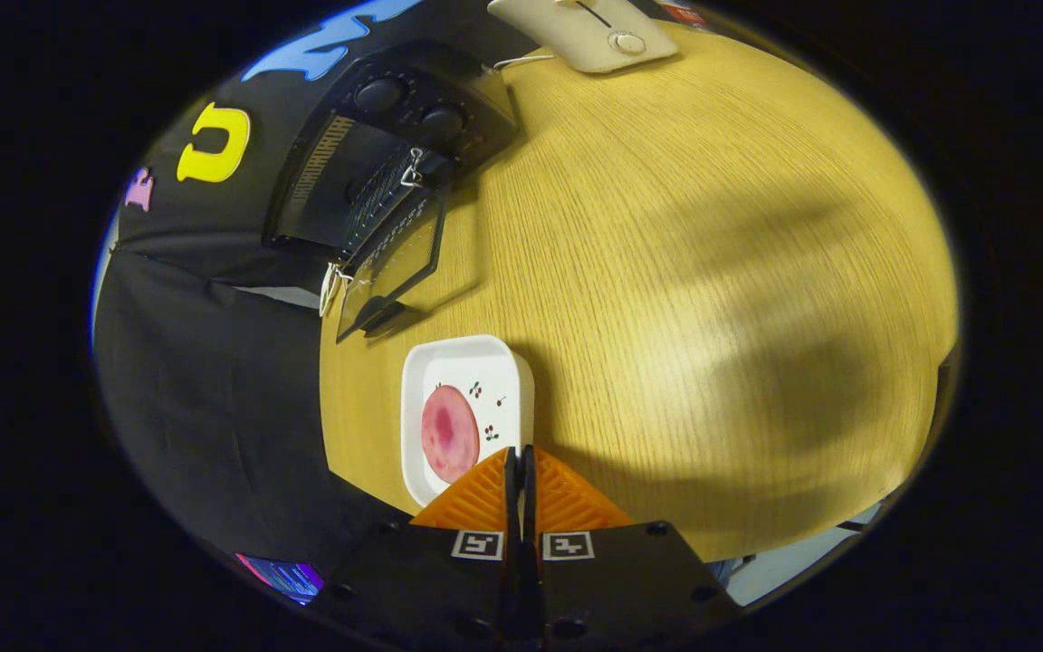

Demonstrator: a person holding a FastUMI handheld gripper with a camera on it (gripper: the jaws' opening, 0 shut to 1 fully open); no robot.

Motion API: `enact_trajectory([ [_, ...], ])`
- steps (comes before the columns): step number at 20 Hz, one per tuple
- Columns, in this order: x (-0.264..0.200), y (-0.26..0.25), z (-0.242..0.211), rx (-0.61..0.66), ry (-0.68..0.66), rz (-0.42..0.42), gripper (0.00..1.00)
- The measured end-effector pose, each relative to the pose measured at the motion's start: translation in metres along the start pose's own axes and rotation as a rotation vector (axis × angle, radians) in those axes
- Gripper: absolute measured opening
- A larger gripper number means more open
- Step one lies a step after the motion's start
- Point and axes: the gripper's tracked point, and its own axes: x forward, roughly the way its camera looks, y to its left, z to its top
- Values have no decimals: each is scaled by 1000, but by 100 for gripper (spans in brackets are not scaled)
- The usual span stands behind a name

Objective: Open the toaster oven, put the food inside, and close the toaster oven door.

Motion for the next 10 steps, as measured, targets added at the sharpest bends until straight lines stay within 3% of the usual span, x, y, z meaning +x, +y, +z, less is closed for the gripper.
enact_trajectory([
  [10,-9,70,-6,160,-172,162,2],
])
